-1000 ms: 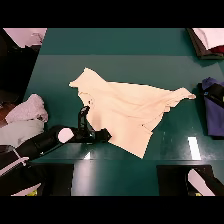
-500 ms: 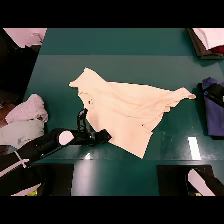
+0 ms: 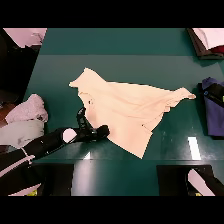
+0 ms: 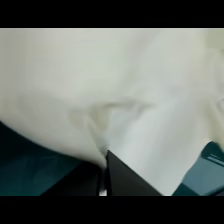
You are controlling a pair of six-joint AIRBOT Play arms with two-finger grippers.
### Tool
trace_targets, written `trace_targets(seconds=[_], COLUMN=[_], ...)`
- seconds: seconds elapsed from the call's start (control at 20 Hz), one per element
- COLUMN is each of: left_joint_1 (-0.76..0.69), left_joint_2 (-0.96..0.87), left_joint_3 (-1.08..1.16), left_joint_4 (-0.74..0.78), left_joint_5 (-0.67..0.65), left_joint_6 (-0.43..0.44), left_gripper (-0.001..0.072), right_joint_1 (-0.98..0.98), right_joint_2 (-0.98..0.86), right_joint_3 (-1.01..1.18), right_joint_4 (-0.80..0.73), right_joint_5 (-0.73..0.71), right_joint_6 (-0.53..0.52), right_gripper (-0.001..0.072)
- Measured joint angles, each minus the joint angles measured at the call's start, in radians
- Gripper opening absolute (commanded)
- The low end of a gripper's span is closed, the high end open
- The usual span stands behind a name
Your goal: Fold the shirts.
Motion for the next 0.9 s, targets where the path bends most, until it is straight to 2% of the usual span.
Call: trace_targets(seconds=[0.2,0.35,0.65,0.9], left_joint_1=[0.105,0.306,0.717,0.840], left_joint_2=[0.041,0.138,0.282,0.304], left_joint_3=[0.051,0.072,0.111,0.124], left_joint_4=[-0.006,0.032,0.157,0.186], left_joint_5=[-0.068,-0.175,-0.409,-0.494], left_joint_6=[0.115,0.221,0.372,0.426], left_gripper=[0.0023,0.0023,0.0023,0.0023], right_joint_1=[-0.009,-0.050,-0.106,-0.057], right_joint_2=[0.000,-0.001,-0.099,-0.259], right_joint_3=[0.000,0.000,-0.003,-0.020], right_joint_4=[0.000,-0.002,0.000,-0.002], right_joint_5=[0.010,0.029,0.098,0.194], right_joint_6=[-0.002,-0.015,-0.042,-0.060], right_gripper=[0.0574,0.0573,0.0572,0.0572])
